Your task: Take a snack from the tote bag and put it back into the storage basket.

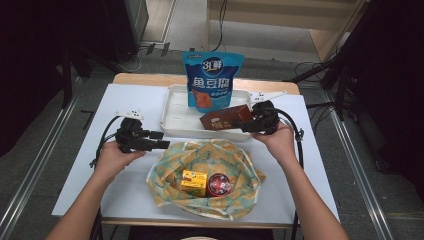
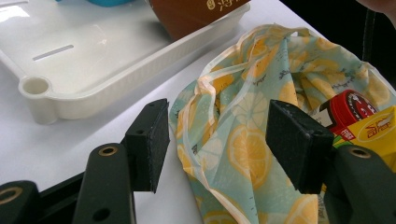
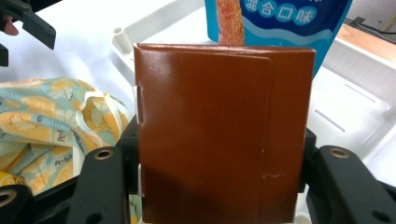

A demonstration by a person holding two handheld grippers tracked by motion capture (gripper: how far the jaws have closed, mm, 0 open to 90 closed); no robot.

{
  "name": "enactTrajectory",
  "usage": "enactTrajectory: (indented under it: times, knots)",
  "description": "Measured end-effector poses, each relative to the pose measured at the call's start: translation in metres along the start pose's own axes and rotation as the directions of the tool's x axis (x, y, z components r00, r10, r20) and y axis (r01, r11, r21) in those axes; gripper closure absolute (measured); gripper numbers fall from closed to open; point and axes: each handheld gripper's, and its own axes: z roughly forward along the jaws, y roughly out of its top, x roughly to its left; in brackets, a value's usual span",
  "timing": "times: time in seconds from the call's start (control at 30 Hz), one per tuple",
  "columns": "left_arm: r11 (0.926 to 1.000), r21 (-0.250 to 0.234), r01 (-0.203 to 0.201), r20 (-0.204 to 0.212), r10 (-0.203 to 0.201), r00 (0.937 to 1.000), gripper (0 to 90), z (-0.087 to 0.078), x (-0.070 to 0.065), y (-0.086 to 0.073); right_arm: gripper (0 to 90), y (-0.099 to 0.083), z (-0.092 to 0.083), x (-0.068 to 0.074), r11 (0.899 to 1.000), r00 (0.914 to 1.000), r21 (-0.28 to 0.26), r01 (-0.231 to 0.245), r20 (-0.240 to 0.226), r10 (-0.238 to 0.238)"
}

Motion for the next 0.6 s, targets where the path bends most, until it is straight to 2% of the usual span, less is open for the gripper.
enactTrajectory:
  times: [0.3,0.6]
  knots:
    - [1.0000,0.002,-0.002,0.000,0.002,1.0000,40.0,0.000,0.000,0.000,44.3,-0.010,0.008,0.001,1.000,0.9999,0.010,-0.001,-0.017,0.001]
    - [1.0000,0.001,-0.004,0.001,0.004,1.0000,40.0,0.000,0.000,0.000,44.2,-0.009,0.021,0.004,1.000,0.9994,0.018,0.004,-0.034,-0.003]
